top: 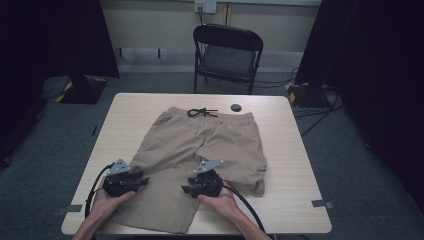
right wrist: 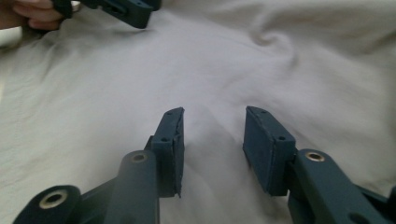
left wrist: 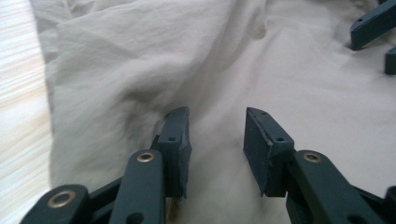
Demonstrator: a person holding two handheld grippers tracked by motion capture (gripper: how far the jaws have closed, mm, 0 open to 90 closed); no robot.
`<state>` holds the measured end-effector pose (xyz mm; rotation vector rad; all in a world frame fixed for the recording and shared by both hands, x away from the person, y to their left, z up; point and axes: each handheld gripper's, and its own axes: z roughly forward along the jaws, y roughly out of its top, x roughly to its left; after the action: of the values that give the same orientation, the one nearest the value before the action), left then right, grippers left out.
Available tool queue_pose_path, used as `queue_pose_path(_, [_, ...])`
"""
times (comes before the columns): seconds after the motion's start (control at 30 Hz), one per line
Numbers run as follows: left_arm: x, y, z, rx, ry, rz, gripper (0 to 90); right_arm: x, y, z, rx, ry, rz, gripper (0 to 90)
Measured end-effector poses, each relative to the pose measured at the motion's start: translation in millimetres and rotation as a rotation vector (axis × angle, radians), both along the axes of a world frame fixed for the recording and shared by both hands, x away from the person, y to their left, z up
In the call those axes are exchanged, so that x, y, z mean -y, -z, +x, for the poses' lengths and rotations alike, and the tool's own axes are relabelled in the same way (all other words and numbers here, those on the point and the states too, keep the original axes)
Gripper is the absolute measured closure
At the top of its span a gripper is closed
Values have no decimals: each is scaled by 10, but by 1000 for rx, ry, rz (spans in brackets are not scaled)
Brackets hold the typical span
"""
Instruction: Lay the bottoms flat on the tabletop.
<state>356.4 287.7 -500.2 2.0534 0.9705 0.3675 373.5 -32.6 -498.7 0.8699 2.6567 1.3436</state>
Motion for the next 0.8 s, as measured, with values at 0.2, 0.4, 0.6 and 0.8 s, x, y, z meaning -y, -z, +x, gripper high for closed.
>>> queue_pose_path(0.2, [-83, -8, -32, -40, -26, -44, 579, -95, -42, -74, 0, -34, -6, 522])
queue_pose_path(0.4, [-42, -134, -62, -46, -62, -94, 527, 287, -251, -117, 22, 13, 43, 497])
queue_pose_path(0.6, [287, -290, -113, -48, 22, -149, 526, 822, -423, -192, 65, 111, 53, 404])
queue_pose_path(0.8, [812, -471, -10, -31, 110, -156, 513, 1320, -543, -203, 108, 183, 52, 304])
